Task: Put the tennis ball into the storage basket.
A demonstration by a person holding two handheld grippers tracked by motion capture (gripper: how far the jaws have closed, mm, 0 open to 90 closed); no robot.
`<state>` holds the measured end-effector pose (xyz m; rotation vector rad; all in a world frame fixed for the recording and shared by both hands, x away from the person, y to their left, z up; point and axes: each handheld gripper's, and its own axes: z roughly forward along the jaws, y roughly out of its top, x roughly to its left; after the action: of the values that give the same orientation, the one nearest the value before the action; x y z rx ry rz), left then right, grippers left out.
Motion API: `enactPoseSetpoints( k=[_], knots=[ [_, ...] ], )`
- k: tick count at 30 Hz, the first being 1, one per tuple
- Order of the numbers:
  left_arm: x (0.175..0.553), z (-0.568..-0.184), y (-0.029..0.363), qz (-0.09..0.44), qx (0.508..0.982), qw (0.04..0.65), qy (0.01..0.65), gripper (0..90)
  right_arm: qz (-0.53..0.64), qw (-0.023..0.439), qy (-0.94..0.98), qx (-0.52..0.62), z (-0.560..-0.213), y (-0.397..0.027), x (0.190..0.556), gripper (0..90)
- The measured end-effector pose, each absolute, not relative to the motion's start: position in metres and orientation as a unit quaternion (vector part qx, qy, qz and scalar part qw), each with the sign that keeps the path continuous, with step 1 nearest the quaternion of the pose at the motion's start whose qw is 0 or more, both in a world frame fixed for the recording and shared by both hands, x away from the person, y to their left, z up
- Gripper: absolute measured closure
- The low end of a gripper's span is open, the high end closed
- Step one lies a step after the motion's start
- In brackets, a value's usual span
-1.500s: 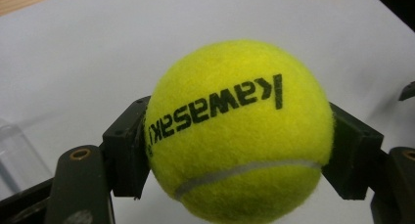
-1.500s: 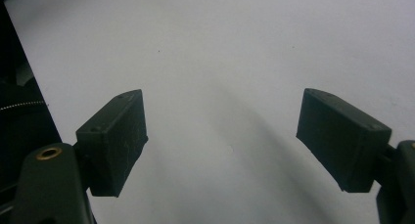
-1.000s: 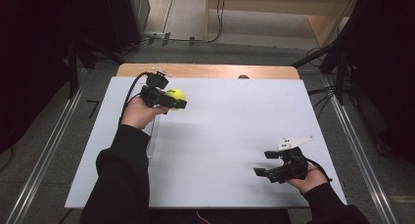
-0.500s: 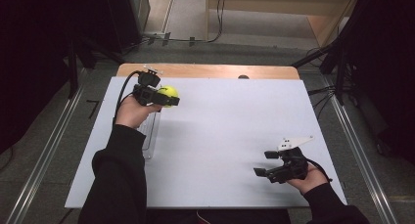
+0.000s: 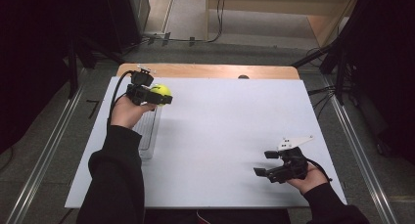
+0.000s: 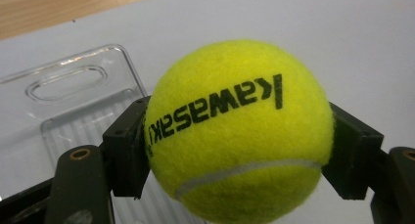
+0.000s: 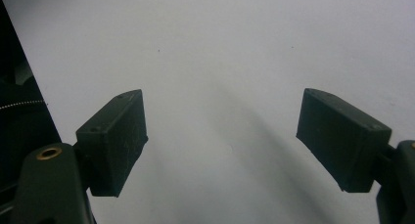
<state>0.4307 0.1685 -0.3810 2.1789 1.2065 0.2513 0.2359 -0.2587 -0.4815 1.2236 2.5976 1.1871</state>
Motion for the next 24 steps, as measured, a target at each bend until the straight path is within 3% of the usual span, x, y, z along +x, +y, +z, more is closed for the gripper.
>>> enactPoseSetpoints(
  k=[24],
  knots=[
    [0.428,-0.381,0.195,0.109,0.802,0.318,0.494,25.8,0.382,0.016,0.84,0.386,-0.482,-0.255,0.24,16.8]
  ],
)
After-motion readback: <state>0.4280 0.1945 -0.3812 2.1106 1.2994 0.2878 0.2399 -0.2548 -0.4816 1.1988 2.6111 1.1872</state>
